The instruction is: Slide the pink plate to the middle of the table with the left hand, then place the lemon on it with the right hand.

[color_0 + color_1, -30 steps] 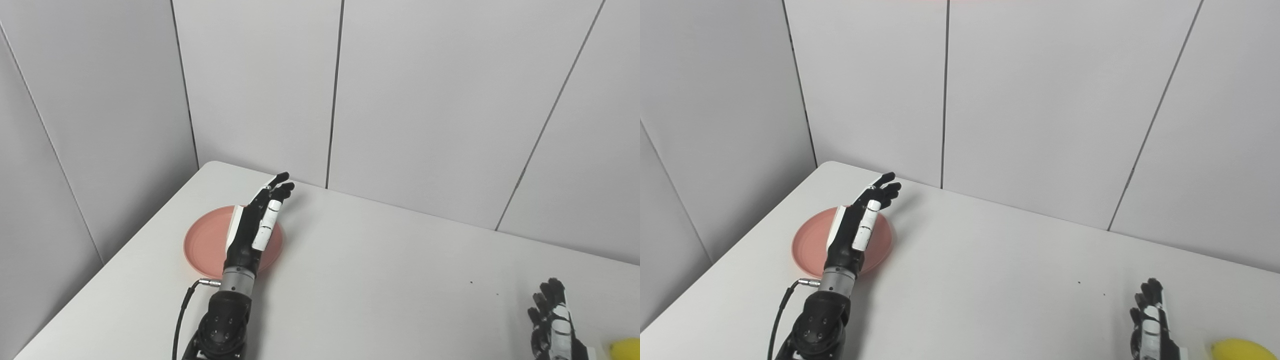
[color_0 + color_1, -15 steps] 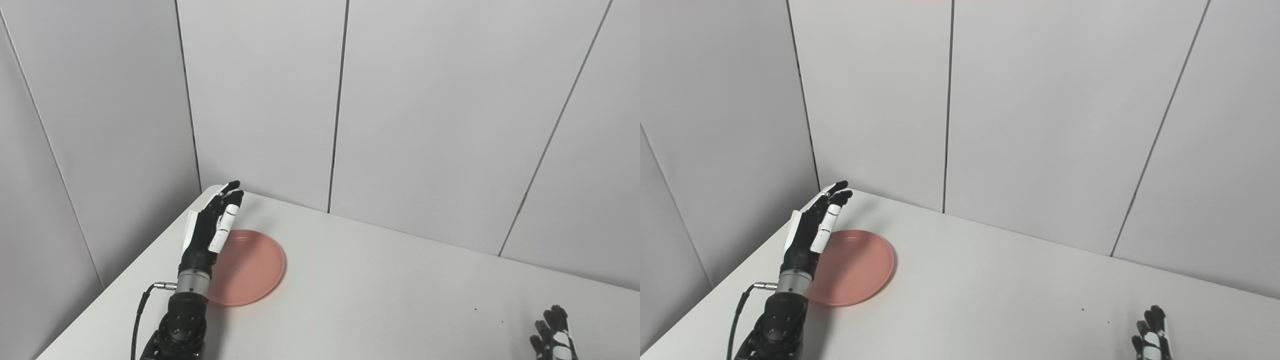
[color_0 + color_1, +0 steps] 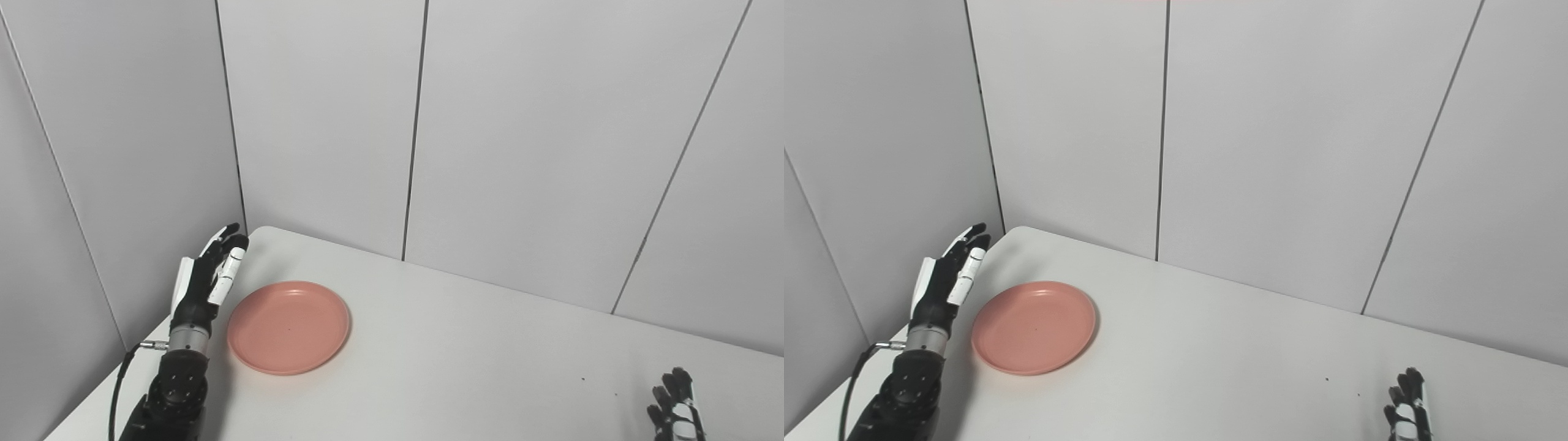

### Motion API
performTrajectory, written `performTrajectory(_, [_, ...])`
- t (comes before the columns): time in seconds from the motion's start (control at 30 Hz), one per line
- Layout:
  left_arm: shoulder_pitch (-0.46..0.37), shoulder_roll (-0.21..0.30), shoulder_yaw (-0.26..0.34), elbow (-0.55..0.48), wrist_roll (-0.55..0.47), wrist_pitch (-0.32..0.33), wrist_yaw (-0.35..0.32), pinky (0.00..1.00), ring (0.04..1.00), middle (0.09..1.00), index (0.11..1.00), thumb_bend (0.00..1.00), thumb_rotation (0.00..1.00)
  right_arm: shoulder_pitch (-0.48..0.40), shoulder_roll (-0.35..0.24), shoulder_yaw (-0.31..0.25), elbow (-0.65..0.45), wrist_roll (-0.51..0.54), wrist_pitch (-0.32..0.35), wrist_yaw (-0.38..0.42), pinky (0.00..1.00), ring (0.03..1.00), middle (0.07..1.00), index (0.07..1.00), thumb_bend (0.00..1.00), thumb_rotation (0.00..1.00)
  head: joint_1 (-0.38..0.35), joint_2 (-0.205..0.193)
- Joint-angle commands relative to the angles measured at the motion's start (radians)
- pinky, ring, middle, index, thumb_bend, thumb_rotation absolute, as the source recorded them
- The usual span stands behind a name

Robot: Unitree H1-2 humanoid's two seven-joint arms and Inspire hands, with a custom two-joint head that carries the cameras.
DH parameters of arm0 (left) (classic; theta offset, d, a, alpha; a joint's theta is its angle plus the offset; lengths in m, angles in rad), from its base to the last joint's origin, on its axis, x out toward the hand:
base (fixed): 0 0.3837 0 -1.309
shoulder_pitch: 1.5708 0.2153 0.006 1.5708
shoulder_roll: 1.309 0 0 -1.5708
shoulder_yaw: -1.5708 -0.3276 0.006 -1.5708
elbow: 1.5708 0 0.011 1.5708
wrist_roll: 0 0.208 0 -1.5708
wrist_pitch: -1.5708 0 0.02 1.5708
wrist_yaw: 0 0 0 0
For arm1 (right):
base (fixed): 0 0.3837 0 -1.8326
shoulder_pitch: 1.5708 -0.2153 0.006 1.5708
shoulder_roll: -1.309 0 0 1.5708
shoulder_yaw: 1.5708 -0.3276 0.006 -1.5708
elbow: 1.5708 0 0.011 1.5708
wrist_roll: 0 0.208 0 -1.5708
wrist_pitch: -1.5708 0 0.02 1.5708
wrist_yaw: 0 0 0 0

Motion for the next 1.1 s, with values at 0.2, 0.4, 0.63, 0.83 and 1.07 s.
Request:
performTrajectory(0.2, [-0.002, 0.02, -0.006, 0.014, 0.031, 0.018, 0.029, 0.92, 0.875, 0.847, 0.843, 0.75, 1.0, -0.019, -0.002, 0.005, -0.042, -0.002, 0.006, 0.009, 1.0, 1.0, 1.0, 1.0, 0.18, 1.0, 0.004, 0.009])
performTrajectory(0.4, [-0.002, -0.009, -0.007, 0.047, -0.022, -0.003, 0.007, 0.91, 0.89, 0.856, 0.865, 0.76, 1.0, -0.014, -0.002, 0.0, -0.054, 0.006, 0.01, 0.008, 1.0, 1.0, 1.0, 1.0, 0.19, 1.0, 0.009, 0.016])
performTrajectory(0.63, [0.001, -0.043, -0.009, 0.073, -0.091, -0.039, -0.018, 0.91, 0.882, 0.857, 0.861, 0.75, 1.0, -0.014, -0.004, -0.001, -0.06, 0.003, 0.018, 0.007, 1.0, 1.0, 1.0, 1.0, 0.22, 1.0, 0.011, 0.024])
performTrajectory(0.83, [0.011, -0.058, -0.048, 0.069, -0.079, -0.05, -0.018, 0.89, 0.863, 0.849, 0.856, 0.74, 1.0, -0.011, -0.004, -0.001, -0.065, 0.005, 0.017, 0.008, 1.0, 1.0, 1.0, 1.0, 0.23, 1.0, 0.012, 0.028])
performTrajectory(1.07, [0.013, -0.086, -0.056, 0.06, -0.13, -0.064, -0.037, 0.89, 0.867, 0.862, 0.875, 0.72, 1.0, -0.011, -0.004, -0.001, -0.069, 0.004, 0.022, 0.007, 1.0, 1.0, 1.0, 1.0, 0.25, 1.0, 0.017, 0.036])
